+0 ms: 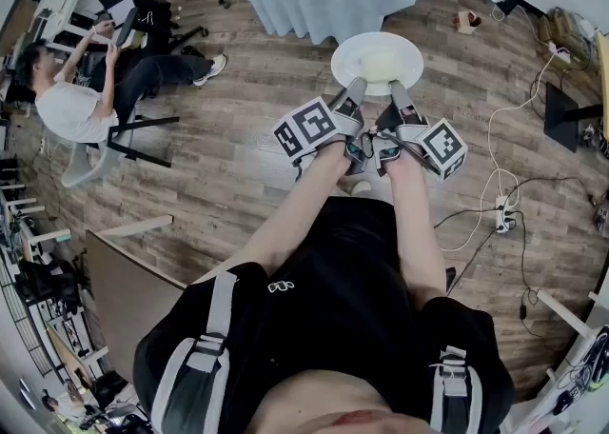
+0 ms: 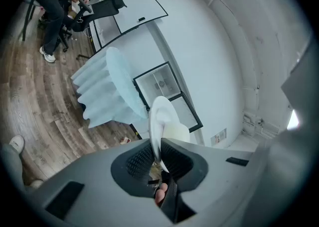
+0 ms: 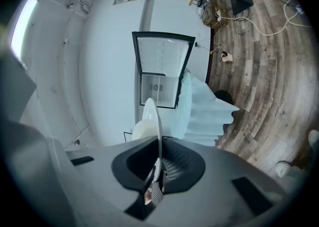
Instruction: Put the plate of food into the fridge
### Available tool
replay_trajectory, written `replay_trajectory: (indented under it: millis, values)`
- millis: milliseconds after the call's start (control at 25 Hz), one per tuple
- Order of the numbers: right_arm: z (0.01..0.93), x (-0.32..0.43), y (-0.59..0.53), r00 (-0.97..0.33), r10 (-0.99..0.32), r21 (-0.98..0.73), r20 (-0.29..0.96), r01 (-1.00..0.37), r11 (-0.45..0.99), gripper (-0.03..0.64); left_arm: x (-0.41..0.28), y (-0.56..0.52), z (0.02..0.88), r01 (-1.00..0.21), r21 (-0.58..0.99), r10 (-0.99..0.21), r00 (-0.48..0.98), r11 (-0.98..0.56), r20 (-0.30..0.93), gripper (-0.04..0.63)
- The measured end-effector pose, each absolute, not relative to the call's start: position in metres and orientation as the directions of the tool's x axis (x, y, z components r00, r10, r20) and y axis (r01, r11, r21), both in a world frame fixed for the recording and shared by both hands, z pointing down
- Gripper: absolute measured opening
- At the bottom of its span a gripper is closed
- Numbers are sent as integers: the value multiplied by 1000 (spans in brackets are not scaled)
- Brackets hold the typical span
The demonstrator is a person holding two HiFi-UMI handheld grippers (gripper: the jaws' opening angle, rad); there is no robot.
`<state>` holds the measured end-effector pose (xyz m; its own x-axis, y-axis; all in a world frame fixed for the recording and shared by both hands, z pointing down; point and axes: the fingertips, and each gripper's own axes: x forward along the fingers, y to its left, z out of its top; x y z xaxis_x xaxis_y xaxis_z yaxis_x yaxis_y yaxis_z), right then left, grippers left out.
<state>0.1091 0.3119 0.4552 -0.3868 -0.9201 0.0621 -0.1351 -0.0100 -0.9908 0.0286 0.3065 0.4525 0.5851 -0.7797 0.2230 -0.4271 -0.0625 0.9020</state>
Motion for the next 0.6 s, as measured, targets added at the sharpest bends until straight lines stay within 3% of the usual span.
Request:
replay_trajectory:
  millis: [600]
  values:
    - [476,116,317,-379,-920,-994,99,-88,-71,25,37,311,469,-481,876,-756,585,-33,293,44]
